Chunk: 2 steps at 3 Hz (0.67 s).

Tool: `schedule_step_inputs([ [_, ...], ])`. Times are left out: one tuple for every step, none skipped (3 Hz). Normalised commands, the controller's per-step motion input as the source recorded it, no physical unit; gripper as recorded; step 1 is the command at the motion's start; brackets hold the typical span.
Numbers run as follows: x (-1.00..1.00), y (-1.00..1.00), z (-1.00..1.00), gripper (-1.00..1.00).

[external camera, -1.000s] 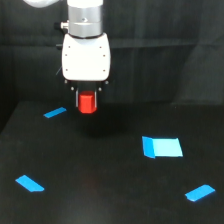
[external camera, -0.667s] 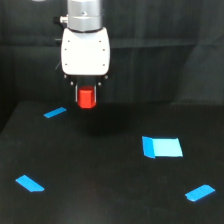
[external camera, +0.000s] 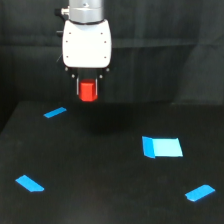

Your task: Pick up the red object from the table

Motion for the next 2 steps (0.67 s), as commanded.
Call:
schedule_step_inputs([
  [0.05, 0.0, 0.41, -0.99],
  [-0.04, 0.05, 0.27, -0.95],
])
